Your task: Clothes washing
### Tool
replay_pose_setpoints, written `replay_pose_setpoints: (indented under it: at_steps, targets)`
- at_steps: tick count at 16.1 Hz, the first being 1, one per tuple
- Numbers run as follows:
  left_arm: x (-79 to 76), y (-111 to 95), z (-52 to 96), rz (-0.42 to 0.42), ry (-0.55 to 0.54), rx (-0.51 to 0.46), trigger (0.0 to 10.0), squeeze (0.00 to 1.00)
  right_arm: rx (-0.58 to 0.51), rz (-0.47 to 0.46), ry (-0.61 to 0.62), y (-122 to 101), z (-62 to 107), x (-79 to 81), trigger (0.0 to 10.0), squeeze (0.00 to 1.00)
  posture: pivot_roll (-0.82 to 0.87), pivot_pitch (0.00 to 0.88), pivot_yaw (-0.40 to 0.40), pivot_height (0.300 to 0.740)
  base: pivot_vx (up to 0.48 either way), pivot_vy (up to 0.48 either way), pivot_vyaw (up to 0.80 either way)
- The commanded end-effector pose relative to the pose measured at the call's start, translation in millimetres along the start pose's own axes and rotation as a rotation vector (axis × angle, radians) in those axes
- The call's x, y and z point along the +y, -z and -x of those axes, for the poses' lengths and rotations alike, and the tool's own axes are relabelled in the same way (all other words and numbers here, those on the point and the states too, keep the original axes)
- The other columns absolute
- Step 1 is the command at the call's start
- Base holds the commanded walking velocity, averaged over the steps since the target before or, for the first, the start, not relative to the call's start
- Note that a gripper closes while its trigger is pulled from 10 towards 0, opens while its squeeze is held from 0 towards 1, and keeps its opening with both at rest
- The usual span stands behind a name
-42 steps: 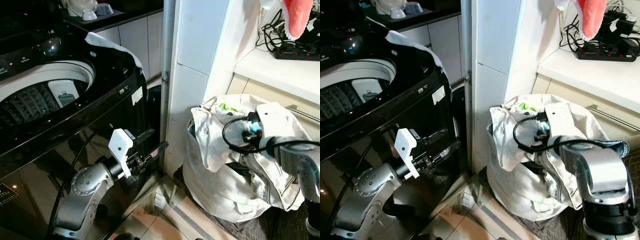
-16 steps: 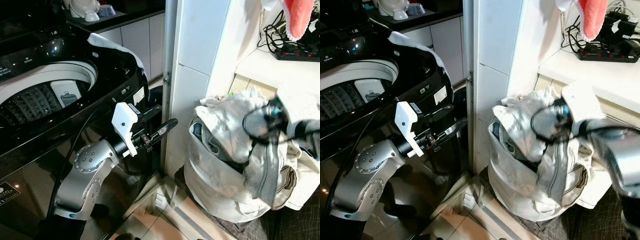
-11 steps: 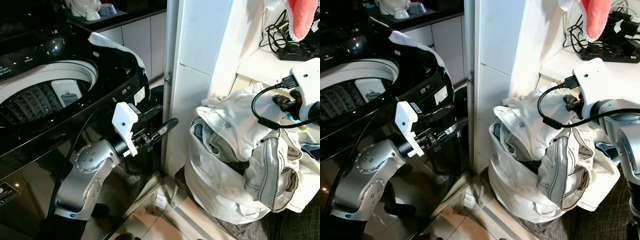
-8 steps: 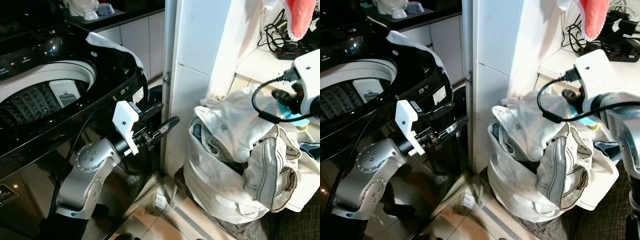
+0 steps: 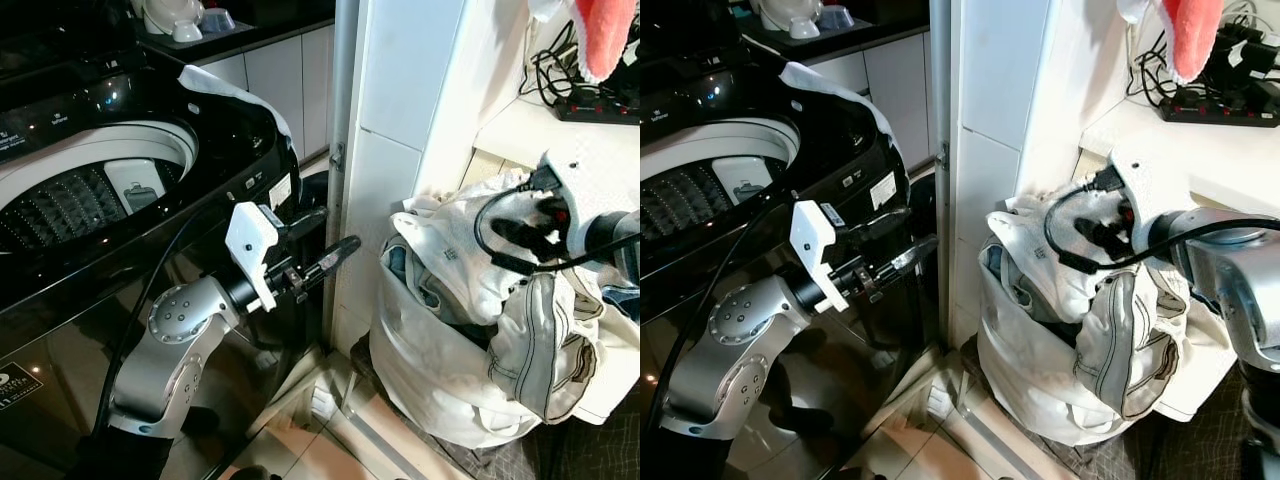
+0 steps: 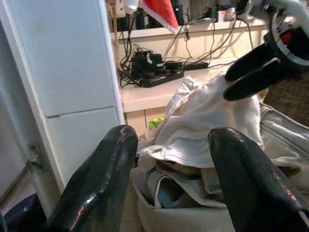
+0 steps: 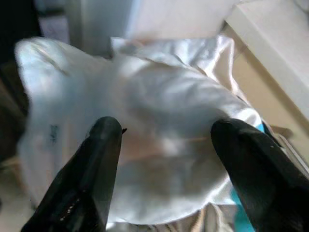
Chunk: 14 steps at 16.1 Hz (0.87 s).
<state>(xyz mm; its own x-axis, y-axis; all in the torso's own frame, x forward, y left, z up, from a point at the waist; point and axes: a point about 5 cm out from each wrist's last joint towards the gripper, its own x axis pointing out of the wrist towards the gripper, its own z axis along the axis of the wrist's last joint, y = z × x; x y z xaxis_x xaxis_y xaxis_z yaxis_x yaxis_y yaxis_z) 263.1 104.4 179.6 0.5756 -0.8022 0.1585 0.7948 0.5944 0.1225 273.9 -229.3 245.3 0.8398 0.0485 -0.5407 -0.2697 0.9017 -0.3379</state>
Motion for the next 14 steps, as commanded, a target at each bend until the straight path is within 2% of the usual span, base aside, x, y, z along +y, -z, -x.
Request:
replay_pose_setpoints:
  at_steps: [1, 3, 5, 9, 10, 11, 12, 14]
  targets:
    - [-5.1, -1.6, -0.5, 0.002, 0.032, 0.003, 10.0, 0.00, 0.021, 0.018, 0.082, 2.3, -2.0, -8.6, 10.0, 0.00, -0.02, 0.000, 0.006, 0.740, 0.000, 0.000, 0.00]
    - [-6.5, -1.0, 0.5, 0.006, 0.035, 0.001, 10.0, 0.00, -0.016, 0.007, 0.124, -4.9, -1.3, -13.6, 10.0, 0.00, -0.03, 0.000, 0.002, 0.740, 0.000, 0.000, 0.00]
    - [-7.5, -0.5, 0.8, 0.008, 0.040, 0.003, 10.0, 0.00, -0.006, -0.004, 0.140, -3.0, -3.4, -15.5, 10.0, 0.00, -0.03, 0.000, 0.000, 0.740, 0.000, 0.000, 0.00]
    - [-8.7, -0.6, 0.6, -0.003, 0.051, 0.008, 10.0, 0.00, 0.060, -0.052, 0.111, 19.7, -18.5, -11.9, 10.0, 0.00, -0.02, 0.000, -0.003, 0.740, 0.000, 0.000, 0.00]
    - [-10.0, -0.2, 1.4, 0.006, 0.058, 0.011, 10.0, 0.00, 0.057, -0.082, 0.095, 23.3, -20.7, -9.6, 5.3, 0.00, -0.02, 0.000, -0.003, 0.740, 0.000, 0.000, 0.00]
    - [-10.6, 0.0, 1.7, 0.010, 0.063, 0.011, 10.0, 0.00, 0.053, -0.090, 0.092, 23.2, -20.8, -9.2, 4.4, 0.00, -0.02, 0.000, -0.003, 0.740, 0.000, 0.000, 0.00]
    - [-11.9, 0.3, 2.1, 0.021, 0.074, 0.012, 10.0, 0.00, 0.048, -0.095, 0.091, 22.9, -21.0, -9.1, 0.0, 0.00, -0.02, 0.000, -0.003, 0.740, 0.000, 0.000, 0.00]
    - [-14.9, 0.7, 2.5, 0.032, 0.090, 0.010, 10.0, 0.00, 0.040, -0.098, 0.105, 22.1, -21.2, -10.9, 0.0, 0.00, -0.03, 0.000, -0.004, 0.740, 0.000, 0.000, 0.00]
